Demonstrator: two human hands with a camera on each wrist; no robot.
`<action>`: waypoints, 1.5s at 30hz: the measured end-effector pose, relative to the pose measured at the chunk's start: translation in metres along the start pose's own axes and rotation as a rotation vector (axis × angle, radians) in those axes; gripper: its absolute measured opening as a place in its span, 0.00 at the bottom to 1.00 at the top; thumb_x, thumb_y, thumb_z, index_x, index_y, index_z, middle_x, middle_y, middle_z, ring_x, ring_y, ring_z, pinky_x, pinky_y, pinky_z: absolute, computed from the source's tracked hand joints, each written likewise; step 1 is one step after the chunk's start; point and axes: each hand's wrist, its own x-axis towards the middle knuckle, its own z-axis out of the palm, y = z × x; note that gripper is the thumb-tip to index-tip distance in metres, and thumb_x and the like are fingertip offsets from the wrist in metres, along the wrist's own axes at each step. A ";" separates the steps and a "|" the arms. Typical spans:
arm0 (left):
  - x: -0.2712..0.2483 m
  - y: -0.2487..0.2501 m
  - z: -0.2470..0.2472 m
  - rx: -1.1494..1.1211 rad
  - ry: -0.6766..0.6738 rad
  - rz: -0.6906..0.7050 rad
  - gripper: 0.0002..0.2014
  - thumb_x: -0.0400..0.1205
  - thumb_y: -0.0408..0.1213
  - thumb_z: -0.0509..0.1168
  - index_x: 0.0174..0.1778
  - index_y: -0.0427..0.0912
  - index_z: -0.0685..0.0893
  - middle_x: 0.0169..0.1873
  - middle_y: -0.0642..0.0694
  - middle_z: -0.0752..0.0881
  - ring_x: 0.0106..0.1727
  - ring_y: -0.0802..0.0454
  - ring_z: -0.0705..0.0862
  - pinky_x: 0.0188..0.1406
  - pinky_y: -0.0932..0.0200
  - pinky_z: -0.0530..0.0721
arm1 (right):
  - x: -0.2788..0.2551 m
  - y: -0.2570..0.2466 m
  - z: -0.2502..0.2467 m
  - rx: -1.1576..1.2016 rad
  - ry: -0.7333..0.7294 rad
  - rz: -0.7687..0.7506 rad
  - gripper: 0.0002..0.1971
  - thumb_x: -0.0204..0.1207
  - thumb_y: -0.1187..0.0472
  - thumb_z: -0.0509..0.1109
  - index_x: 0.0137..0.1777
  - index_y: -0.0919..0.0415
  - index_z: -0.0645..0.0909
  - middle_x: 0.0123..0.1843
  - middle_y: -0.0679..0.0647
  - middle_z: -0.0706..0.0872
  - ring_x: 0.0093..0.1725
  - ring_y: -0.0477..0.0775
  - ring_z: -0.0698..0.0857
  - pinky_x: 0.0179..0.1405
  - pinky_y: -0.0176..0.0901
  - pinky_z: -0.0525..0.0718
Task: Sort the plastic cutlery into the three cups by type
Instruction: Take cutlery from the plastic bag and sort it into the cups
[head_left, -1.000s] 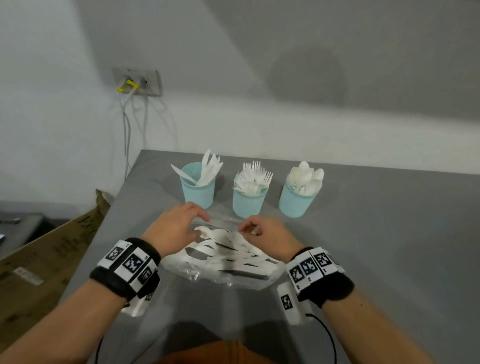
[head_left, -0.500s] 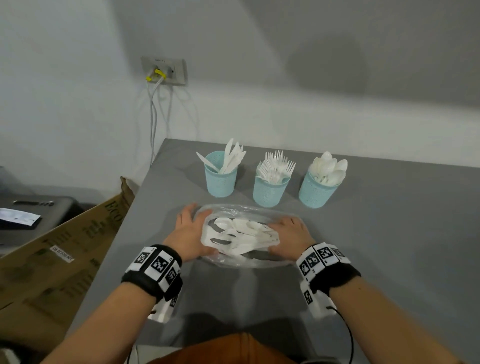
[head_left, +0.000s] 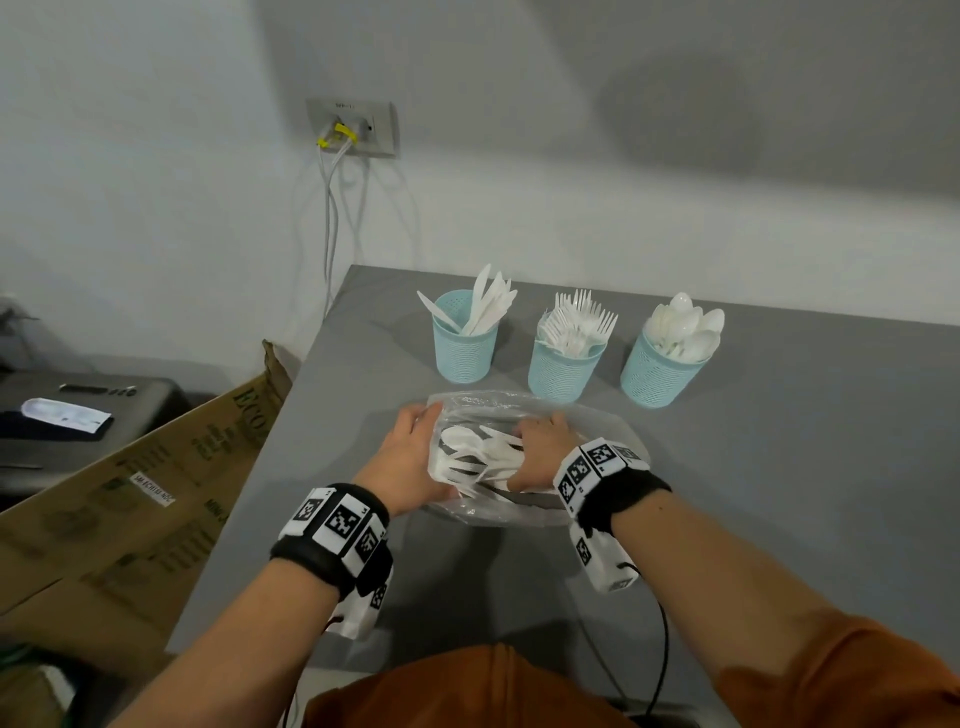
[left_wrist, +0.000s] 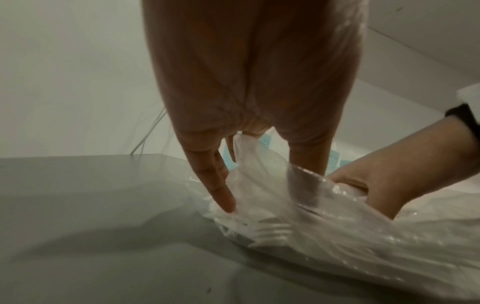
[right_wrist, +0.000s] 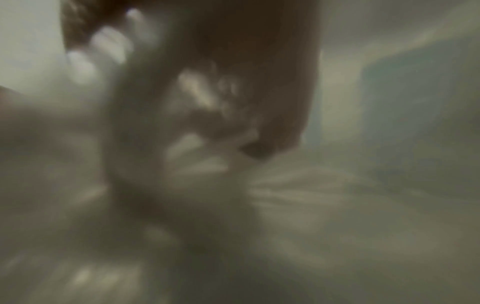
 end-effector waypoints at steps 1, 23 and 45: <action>0.000 0.001 -0.001 -0.011 0.001 0.004 0.54 0.65 0.38 0.81 0.82 0.46 0.55 0.75 0.43 0.58 0.75 0.45 0.67 0.72 0.61 0.64 | 0.002 -0.001 -0.001 0.006 -0.011 -0.007 0.30 0.58 0.48 0.79 0.58 0.58 0.77 0.59 0.55 0.83 0.61 0.58 0.80 0.59 0.52 0.82; 0.022 0.001 -0.007 -0.082 0.104 -0.036 0.29 0.78 0.35 0.69 0.76 0.49 0.71 0.71 0.44 0.73 0.73 0.48 0.73 0.72 0.60 0.65 | 0.012 0.028 -0.011 0.077 -0.043 -0.126 0.20 0.70 0.57 0.74 0.62 0.61 0.79 0.58 0.54 0.86 0.56 0.57 0.83 0.51 0.41 0.77; 0.021 -0.013 -0.017 -0.021 0.084 -0.103 0.28 0.78 0.21 0.58 0.77 0.40 0.71 0.71 0.40 0.71 0.71 0.45 0.73 0.68 0.66 0.65 | -0.014 0.055 -0.014 0.019 0.236 -0.091 0.13 0.75 0.42 0.65 0.53 0.46 0.80 0.48 0.45 0.87 0.45 0.48 0.82 0.43 0.41 0.74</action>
